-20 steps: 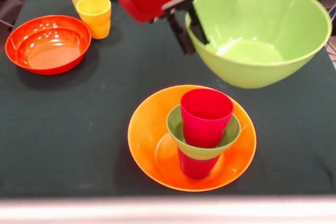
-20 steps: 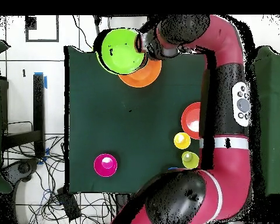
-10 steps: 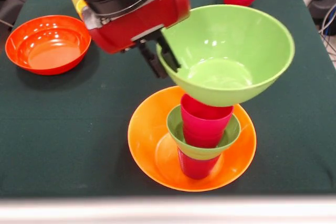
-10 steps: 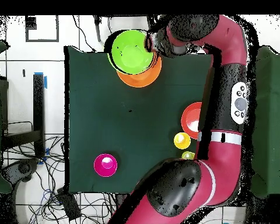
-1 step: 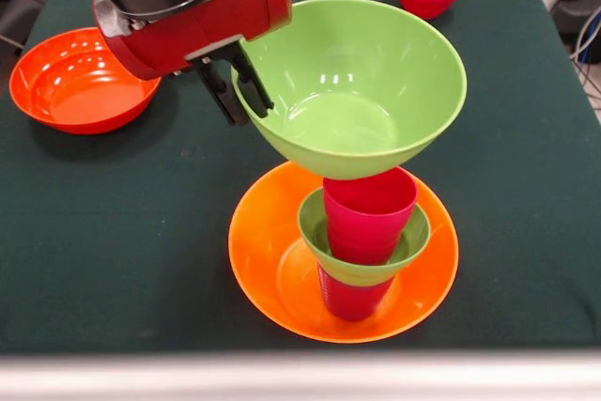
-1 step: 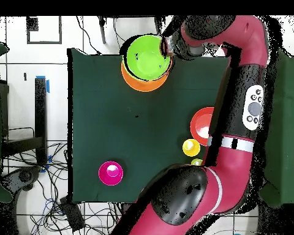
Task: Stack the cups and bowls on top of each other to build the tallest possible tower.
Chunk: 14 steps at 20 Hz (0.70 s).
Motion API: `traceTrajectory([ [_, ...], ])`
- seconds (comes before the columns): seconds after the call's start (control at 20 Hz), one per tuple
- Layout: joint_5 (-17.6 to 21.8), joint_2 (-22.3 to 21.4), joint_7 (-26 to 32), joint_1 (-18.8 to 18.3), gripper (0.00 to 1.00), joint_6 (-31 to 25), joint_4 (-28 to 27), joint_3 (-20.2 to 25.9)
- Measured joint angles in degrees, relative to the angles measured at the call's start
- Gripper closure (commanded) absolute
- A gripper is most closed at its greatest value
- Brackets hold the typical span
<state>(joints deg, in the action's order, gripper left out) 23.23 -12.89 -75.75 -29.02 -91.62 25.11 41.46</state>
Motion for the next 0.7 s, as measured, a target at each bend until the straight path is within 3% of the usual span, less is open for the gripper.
traceTrajectory([
  [0.7,0.17,0.01,0.00,1.23,1.00,-0.01,-1.13,2.07],
])
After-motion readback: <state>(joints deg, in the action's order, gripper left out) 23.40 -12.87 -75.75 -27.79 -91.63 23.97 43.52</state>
